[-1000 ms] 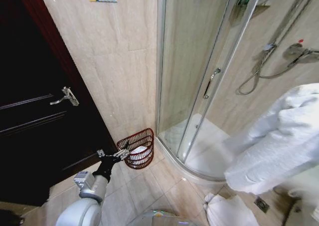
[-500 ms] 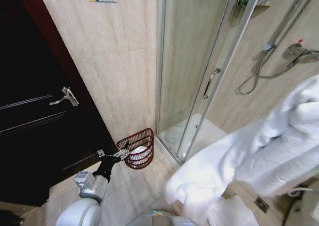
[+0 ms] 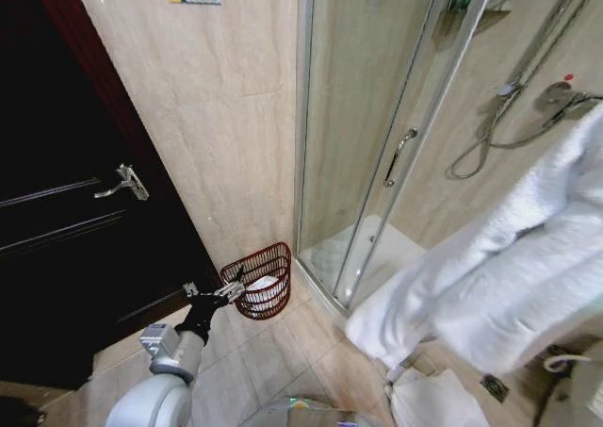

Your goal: Discard the used towel into the hamper.

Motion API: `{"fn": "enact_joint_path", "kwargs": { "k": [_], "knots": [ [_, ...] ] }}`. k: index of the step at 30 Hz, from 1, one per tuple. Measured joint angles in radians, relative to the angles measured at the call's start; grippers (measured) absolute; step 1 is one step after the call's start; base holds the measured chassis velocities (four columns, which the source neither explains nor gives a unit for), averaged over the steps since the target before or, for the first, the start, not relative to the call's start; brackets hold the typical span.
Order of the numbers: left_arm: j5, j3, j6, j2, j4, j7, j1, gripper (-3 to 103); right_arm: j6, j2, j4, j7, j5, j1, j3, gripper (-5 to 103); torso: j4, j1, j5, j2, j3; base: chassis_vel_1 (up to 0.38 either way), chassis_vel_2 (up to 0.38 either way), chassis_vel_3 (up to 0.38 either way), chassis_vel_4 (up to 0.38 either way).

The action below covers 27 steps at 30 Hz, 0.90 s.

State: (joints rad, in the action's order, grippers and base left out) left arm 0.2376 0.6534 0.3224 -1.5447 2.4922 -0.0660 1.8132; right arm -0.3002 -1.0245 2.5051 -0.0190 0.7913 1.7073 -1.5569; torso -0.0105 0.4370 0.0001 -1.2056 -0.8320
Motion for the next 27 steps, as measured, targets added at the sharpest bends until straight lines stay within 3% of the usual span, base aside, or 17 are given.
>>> {"fn": "enact_joint_path", "kwargs": {
  "k": [27],
  "knots": [
    [0.000,0.000,0.000,0.000,0.000,0.000,0.000,100,0.016,-0.004,-0.004,-0.018,0.001,-0.008,-0.020,10,0.0000,0.000,0.0000,0.000,0.000,0.000,0.000,0.000,0.000]
  ]
}}
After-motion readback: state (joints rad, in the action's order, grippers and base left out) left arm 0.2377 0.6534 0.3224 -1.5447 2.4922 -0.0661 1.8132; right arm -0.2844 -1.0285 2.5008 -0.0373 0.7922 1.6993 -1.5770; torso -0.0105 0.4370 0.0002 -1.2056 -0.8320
